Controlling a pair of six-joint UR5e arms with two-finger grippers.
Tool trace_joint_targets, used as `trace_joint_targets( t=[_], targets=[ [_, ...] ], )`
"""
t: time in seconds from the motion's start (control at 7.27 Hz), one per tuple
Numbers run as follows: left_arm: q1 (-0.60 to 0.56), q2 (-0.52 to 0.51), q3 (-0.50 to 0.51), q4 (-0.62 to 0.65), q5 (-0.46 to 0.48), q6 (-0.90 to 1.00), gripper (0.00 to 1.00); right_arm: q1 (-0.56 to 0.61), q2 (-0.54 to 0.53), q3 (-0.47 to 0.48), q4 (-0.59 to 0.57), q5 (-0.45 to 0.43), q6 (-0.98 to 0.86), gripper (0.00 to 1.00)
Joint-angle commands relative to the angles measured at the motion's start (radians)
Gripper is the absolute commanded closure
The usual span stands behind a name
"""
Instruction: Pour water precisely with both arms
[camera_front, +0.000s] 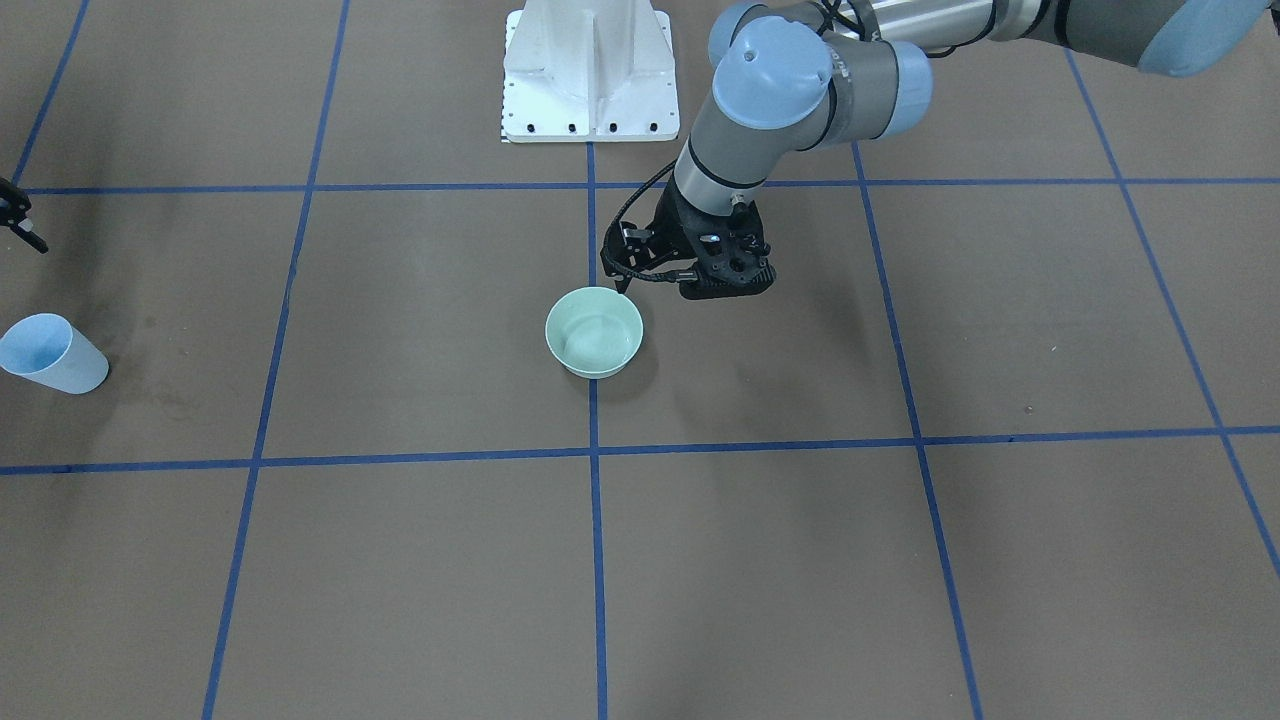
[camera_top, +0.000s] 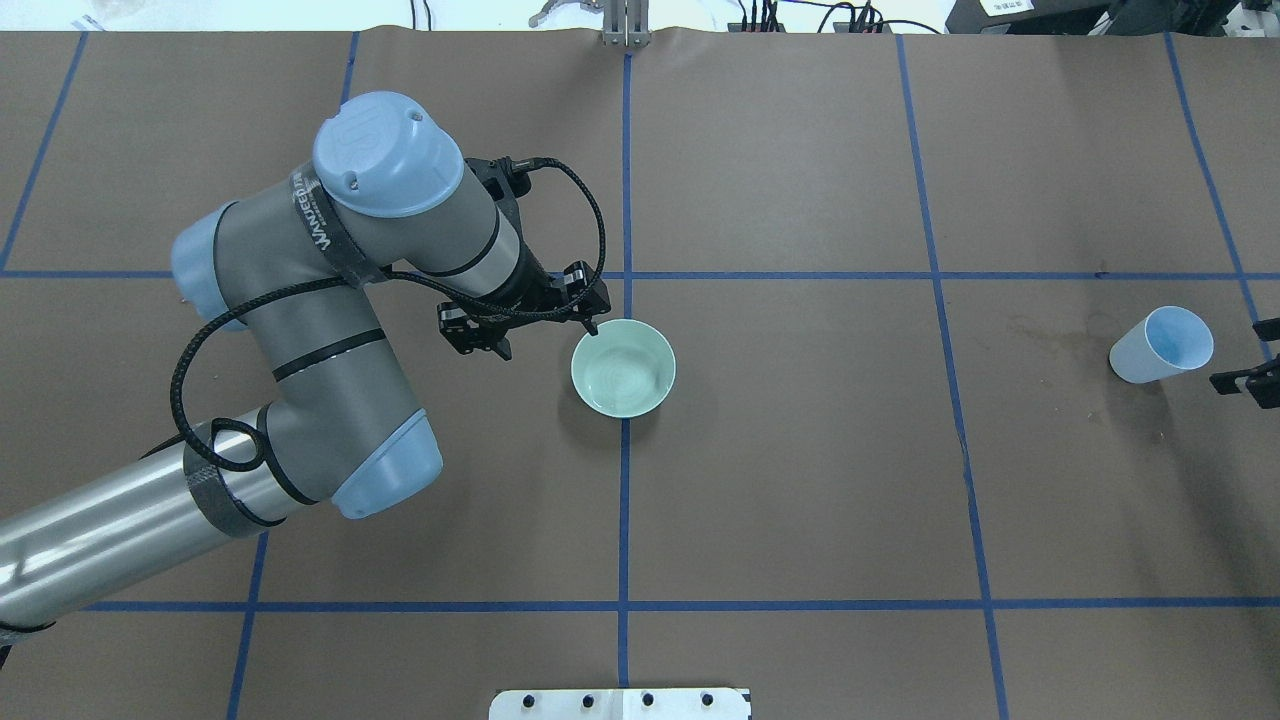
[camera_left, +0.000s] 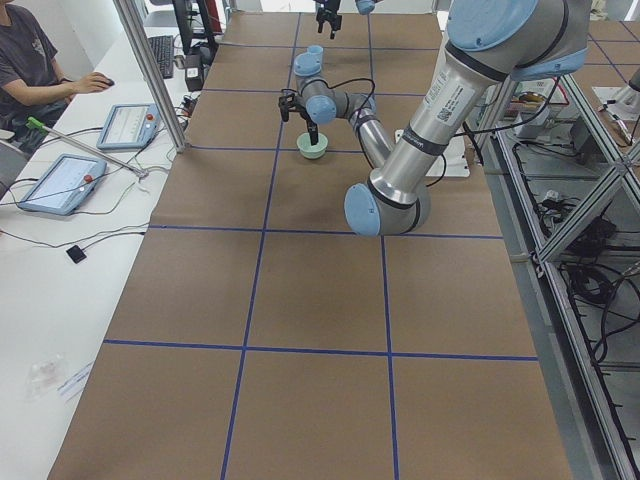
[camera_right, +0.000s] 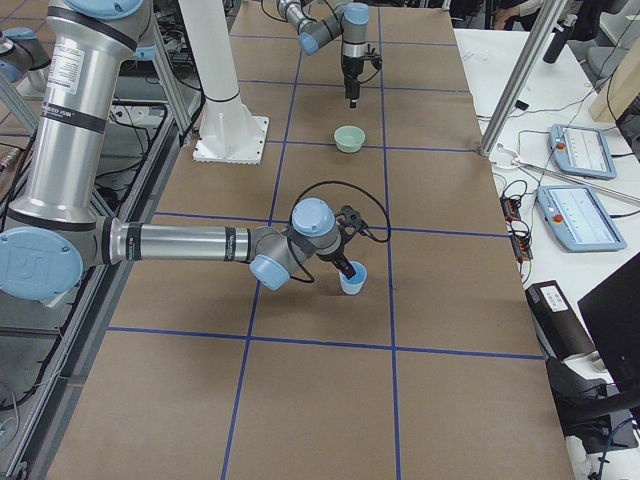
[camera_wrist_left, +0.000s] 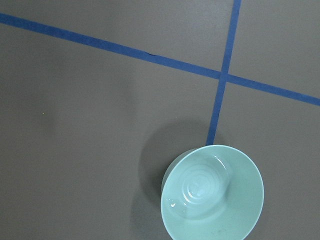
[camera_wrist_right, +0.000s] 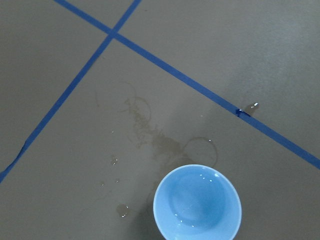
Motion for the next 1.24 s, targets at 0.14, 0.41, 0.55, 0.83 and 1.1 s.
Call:
trace_joint_targets(
  t=[0.14, 0.41, 0.55, 0.83, 1.1],
  targets=[
    [0.0, 0.0, -0.001, 0.0, 0.0, -0.002, 0.0, -0.011, -0.072, -0.165, 0.397, -0.142, 0.228, 0.01],
    [0.0, 0.0, -0.001, 0.0, 0.0, -0.002, 0.0, -0.074, -0.064, -0.195, 0.532, -0.154, 0.415, 0.01],
    [0.0, 0.0, 0.001, 0.0, 0.0, -0.001, 0.0, -0.103, -0.058, -0.208, 0.532, -0.196, 0.411, 0.01],
    [0.0, 0.0, 0.001, 0.0, 0.002, -0.001, 0.0, -0.175, -0.024, -0.25, 0.532, -0.272, 0.414, 0.01],
    [0.0, 0.0, -0.001, 0.0, 0.003, -0.001, 0.0, -0.212, -0.014, -0.268, 0.532, -0.312, 0.42, 0.01]
  ],
)
